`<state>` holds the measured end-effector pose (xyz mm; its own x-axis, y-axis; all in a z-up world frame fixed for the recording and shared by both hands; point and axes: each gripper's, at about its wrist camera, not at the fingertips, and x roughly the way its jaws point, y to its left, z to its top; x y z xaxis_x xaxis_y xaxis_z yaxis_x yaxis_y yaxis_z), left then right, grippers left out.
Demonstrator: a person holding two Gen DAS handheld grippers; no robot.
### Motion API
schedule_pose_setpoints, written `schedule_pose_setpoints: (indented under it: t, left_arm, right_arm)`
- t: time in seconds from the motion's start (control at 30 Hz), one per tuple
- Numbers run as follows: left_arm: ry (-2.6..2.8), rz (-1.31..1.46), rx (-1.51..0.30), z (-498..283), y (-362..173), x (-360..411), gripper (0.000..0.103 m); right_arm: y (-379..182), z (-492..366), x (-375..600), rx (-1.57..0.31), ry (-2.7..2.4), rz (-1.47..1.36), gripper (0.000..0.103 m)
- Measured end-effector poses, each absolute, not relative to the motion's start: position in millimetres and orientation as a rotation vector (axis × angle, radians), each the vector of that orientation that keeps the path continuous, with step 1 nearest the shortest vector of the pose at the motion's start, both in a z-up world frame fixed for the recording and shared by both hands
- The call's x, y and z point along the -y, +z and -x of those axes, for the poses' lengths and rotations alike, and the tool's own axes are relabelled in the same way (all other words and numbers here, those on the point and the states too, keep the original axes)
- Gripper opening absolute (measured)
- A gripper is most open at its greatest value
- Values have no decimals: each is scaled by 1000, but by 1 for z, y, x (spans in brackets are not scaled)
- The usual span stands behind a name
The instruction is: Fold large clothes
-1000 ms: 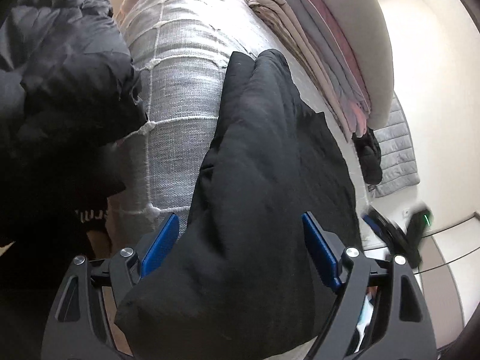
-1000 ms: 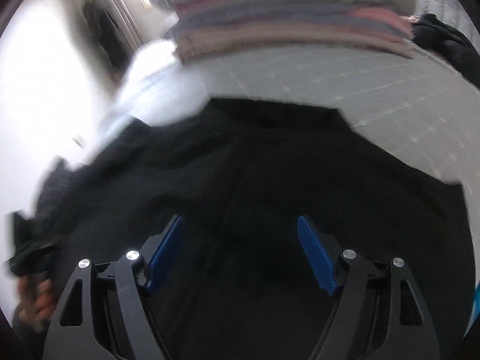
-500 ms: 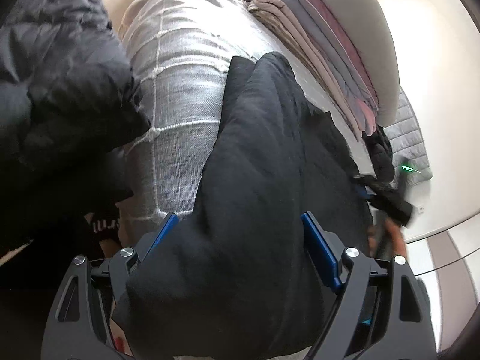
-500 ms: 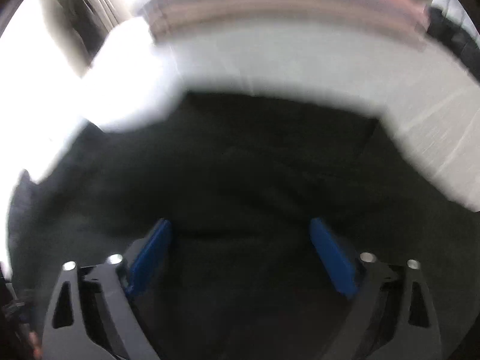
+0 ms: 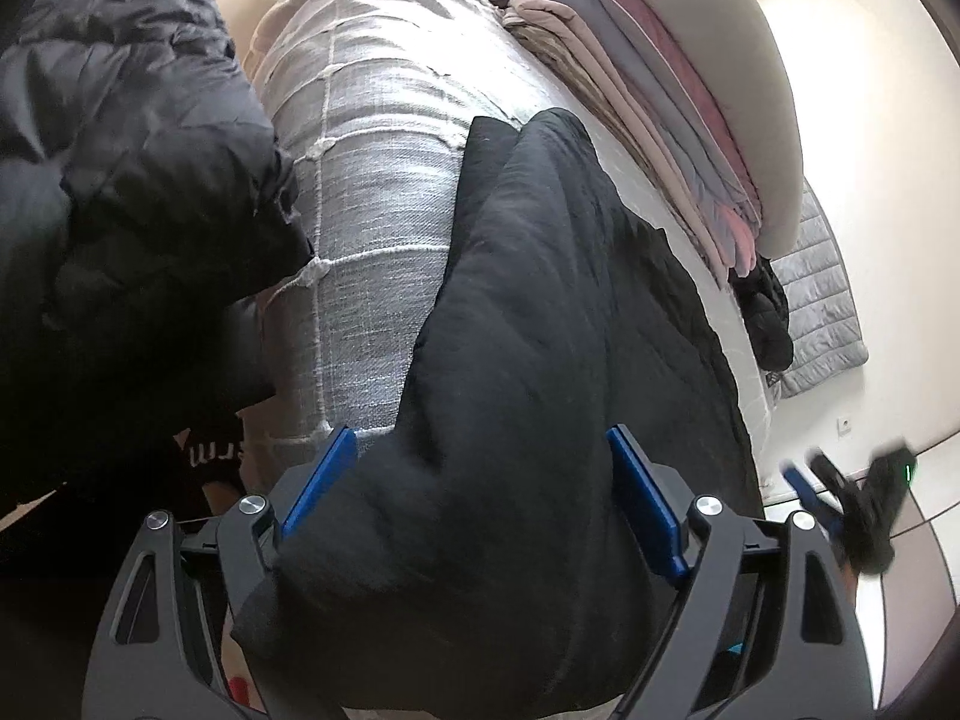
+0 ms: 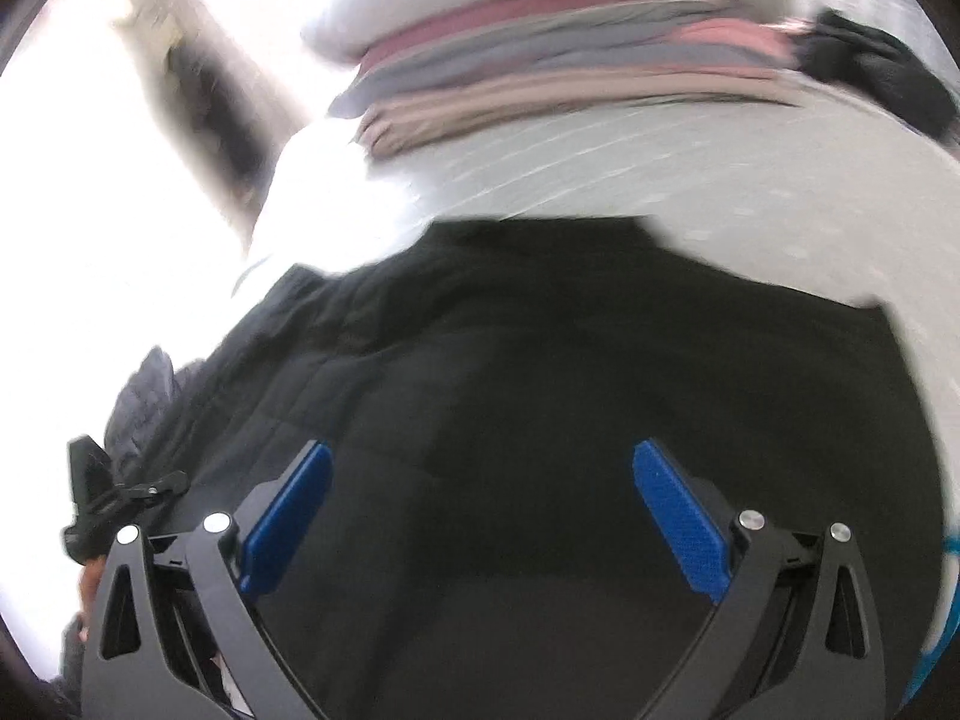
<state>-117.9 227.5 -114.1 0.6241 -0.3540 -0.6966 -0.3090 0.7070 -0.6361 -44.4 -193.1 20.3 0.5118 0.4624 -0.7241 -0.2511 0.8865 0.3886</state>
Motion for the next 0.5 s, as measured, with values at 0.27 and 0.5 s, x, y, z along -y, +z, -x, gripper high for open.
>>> schedule_pose_setpoints:
  t: [0.27,0.5]
  left_arm:
    - [-27,880,-903,122,-121,-234,81]
    - [-2,893,-878,120,-121,-234,81]
  right_arm:
    - [-11,137,404,-1010,79,-548,97]
    - [-107,196,462,-1063,226,-1015,97]
